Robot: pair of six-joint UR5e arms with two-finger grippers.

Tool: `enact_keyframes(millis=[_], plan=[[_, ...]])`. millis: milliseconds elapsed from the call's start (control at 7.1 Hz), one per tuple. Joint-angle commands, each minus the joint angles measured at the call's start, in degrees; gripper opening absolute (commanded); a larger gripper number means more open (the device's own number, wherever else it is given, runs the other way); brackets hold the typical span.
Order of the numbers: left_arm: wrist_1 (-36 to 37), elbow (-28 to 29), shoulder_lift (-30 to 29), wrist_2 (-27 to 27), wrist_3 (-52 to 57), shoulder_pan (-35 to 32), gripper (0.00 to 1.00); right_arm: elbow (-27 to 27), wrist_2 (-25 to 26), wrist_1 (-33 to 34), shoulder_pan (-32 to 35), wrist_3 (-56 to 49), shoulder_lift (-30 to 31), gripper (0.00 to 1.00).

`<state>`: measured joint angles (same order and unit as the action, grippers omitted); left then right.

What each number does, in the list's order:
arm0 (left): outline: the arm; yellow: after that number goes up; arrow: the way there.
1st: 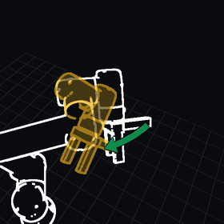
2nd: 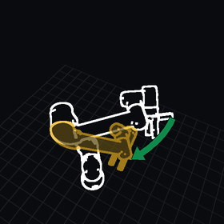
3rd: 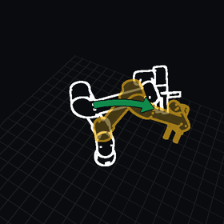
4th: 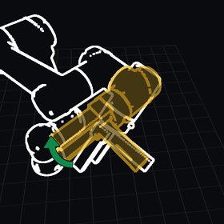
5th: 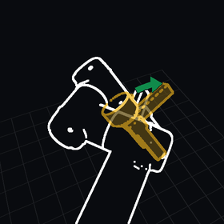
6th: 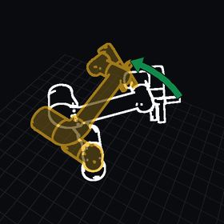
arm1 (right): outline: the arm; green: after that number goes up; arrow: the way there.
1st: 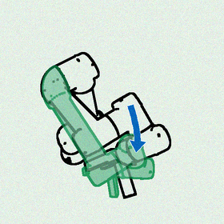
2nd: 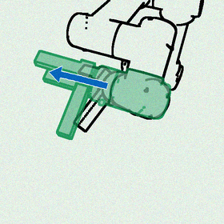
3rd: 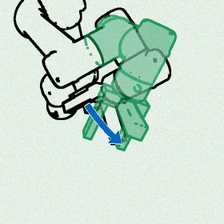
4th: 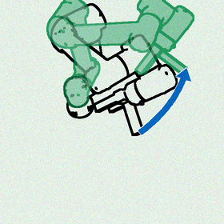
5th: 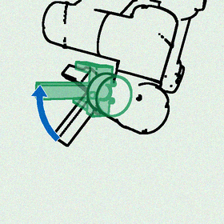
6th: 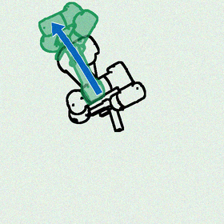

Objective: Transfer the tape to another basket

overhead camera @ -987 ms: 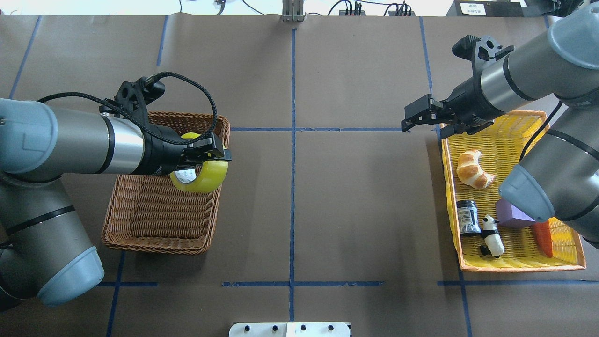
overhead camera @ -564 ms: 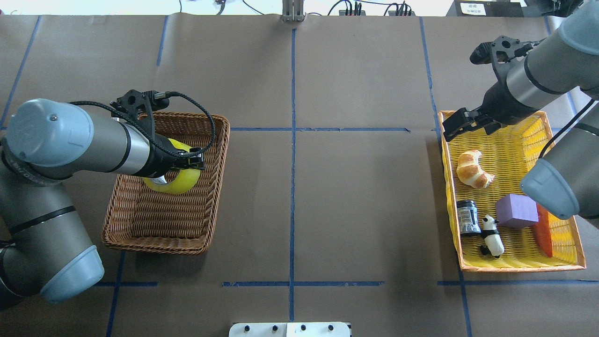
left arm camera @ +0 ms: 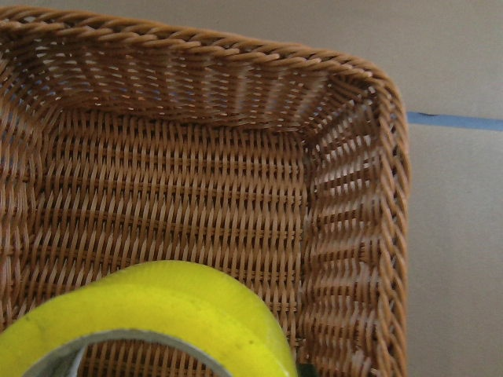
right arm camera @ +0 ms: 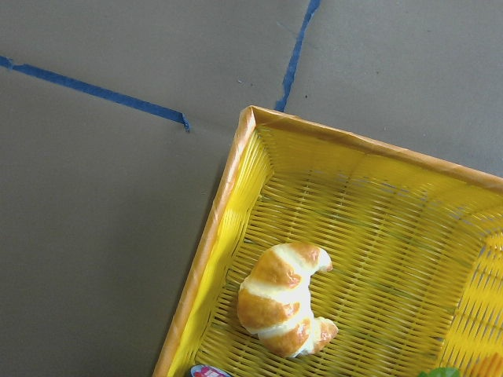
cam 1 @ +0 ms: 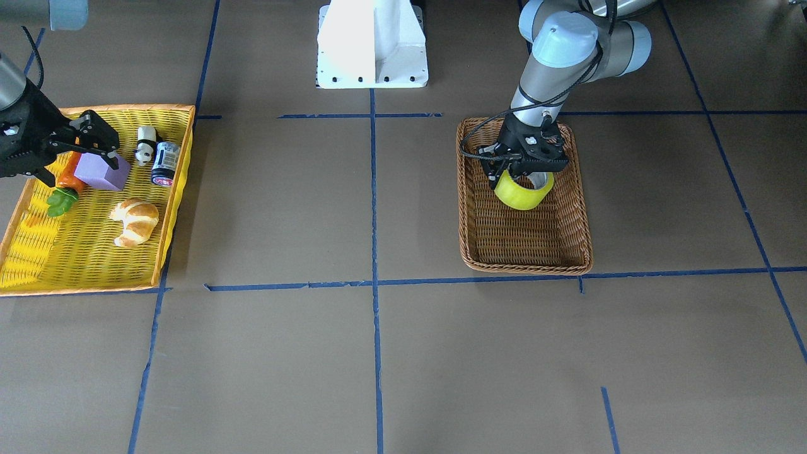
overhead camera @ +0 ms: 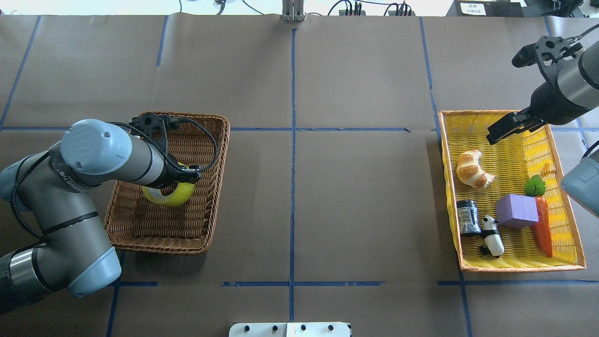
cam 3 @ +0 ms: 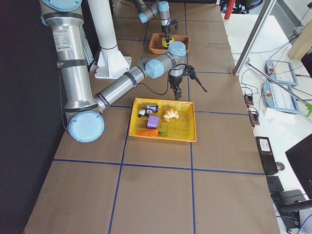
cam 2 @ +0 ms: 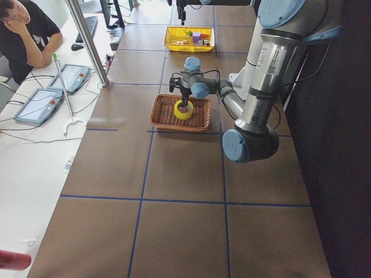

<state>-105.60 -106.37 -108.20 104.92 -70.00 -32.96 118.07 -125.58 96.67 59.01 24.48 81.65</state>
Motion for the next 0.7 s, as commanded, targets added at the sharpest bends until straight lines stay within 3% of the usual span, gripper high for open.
enact_keyframes(millis=[0, 141, 423, 564], plan=[[0.31, -0.59, 0.36, 0.37, 8.69, -0.61, 1.0, -0.03, -0.01, 0.01, 0.58, -0.49, 0.44, 1.0], [0.48, -0.77, 0.54, 0.72, 13.27, -1.75, 1.0, -0.3, -2.28, -0.08, 1.54, -3.45, 1.22, 1.0], [7.04, -2.09, 2.28, 14.19, 29.65, -13.73, 1.0, -0.39, -6.51, -0.17, 8.54, -13.53, 6.47, 1.0], [6.99, -2.7, 6.39, 15.92, 37.23, -18.06, 1.0, -1.08, -6.61, 0.01, 11.71, -19.59, 8.94, 1.0]])
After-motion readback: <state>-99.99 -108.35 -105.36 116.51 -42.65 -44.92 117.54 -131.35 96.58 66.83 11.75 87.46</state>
